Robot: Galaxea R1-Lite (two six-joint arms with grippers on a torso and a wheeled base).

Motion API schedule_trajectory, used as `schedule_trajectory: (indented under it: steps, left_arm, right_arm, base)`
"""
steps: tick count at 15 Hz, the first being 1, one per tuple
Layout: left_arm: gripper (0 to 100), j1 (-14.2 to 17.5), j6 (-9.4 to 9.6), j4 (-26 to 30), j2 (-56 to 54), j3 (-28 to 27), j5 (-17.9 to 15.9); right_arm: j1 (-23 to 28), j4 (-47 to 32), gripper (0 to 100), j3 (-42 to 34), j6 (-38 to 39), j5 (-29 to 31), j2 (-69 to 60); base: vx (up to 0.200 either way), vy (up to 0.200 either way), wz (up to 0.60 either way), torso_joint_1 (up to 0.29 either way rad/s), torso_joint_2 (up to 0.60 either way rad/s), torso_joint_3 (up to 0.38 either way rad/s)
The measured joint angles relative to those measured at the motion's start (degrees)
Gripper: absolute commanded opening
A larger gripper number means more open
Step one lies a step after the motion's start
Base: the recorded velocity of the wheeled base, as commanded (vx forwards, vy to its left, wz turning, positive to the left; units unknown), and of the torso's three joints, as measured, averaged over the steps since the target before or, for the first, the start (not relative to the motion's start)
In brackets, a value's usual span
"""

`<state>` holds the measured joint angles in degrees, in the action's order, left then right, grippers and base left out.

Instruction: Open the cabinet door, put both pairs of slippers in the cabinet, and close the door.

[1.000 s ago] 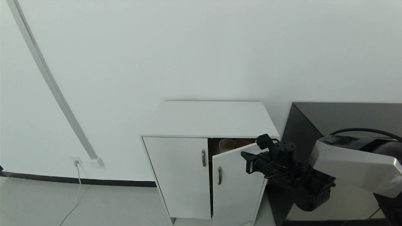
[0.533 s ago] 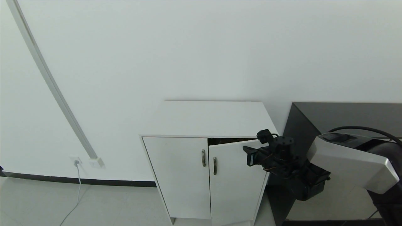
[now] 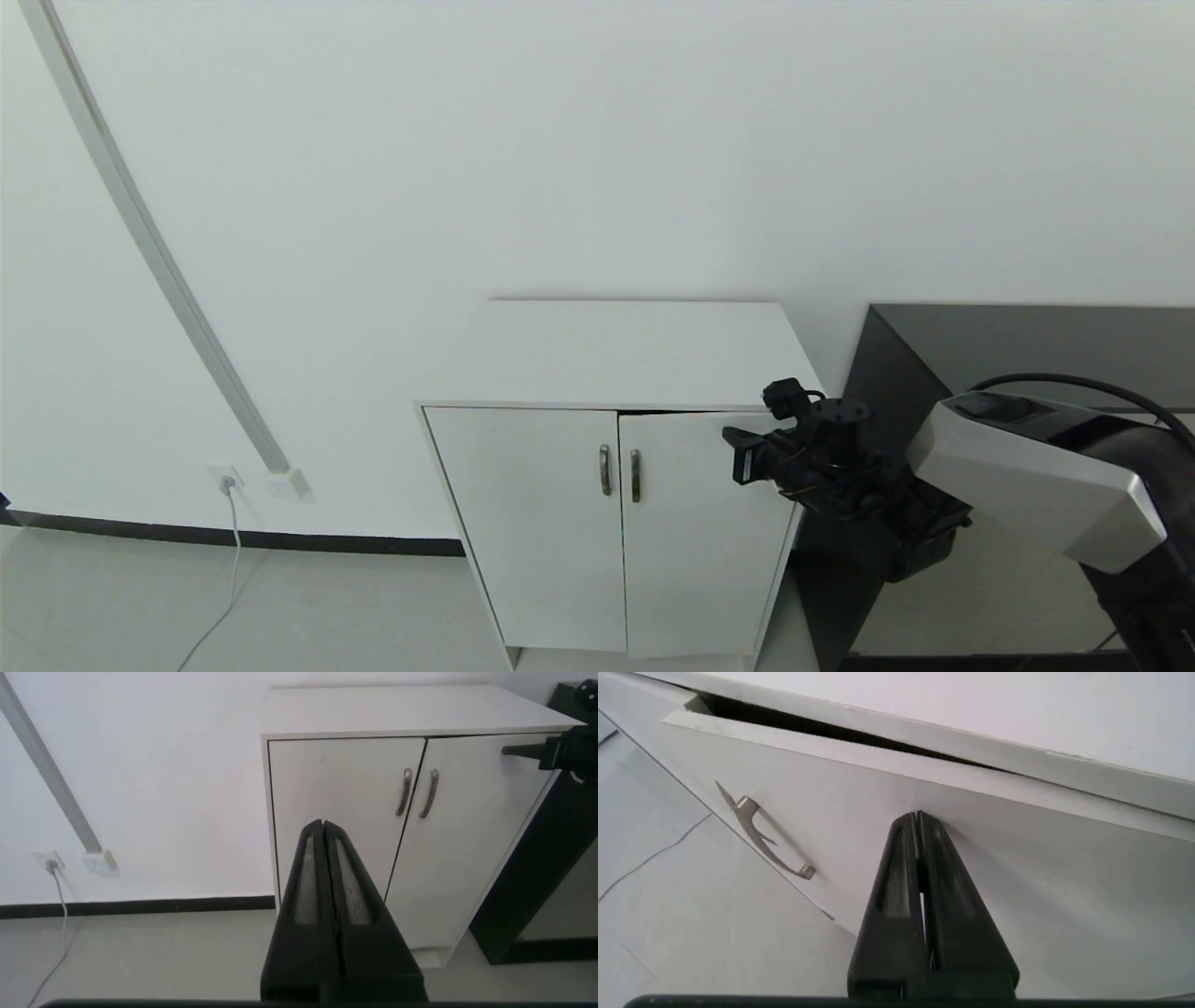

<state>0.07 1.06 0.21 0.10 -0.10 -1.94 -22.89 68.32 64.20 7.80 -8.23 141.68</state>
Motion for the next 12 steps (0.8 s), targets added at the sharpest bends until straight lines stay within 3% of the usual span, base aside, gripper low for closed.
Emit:
schedule_trajectory:
  steps: [12]
  left_arm:
    - [0, 0.0, -0.09, 0.0, 0.0, 0.0, 0.0]
  right_arm:
    - [0.9, 0.0, 0, 0.9, 0.0, 0.1, 0.7]
  base:
    - [0.0, 0.0, 0.0, 0.0, 0.0, 0.0]
